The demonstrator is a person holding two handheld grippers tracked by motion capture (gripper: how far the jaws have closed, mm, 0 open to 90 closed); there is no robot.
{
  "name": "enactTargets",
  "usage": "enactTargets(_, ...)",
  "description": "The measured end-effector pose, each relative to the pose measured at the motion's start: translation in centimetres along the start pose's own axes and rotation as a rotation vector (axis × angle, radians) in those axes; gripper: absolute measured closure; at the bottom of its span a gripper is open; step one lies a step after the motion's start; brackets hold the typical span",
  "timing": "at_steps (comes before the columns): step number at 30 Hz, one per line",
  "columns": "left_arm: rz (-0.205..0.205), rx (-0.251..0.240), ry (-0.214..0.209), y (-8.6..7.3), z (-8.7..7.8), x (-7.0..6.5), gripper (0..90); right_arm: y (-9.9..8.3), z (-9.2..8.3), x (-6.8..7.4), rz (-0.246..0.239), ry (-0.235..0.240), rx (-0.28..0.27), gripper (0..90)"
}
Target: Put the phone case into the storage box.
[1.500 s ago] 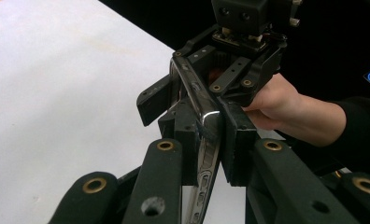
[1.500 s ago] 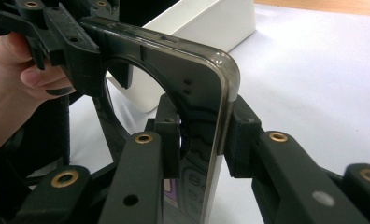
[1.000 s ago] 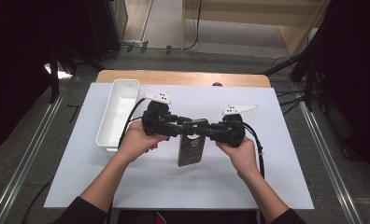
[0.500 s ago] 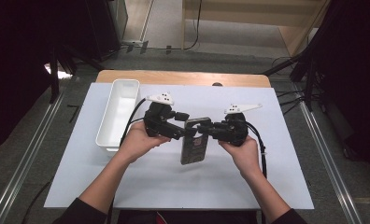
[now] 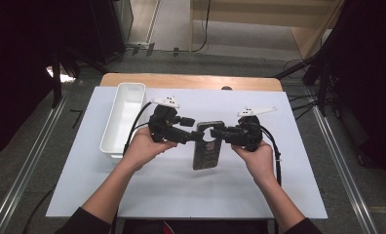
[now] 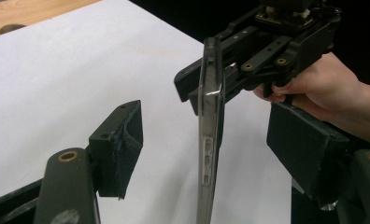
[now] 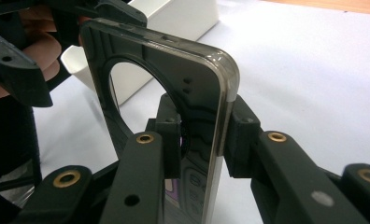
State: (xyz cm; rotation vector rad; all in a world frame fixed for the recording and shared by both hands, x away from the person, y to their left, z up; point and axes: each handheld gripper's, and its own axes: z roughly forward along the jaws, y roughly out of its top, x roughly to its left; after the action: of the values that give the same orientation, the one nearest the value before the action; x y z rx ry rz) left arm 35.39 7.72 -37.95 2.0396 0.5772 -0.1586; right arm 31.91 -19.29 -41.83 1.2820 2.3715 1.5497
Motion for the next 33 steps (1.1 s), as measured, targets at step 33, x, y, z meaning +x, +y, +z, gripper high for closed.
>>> enactTargets(33,-0.071,-0.047,0.257,-0.7,-0.1,0.1,27.6,2.1,1.4,-0.6,0.108,-0.134,0.008,70.4)
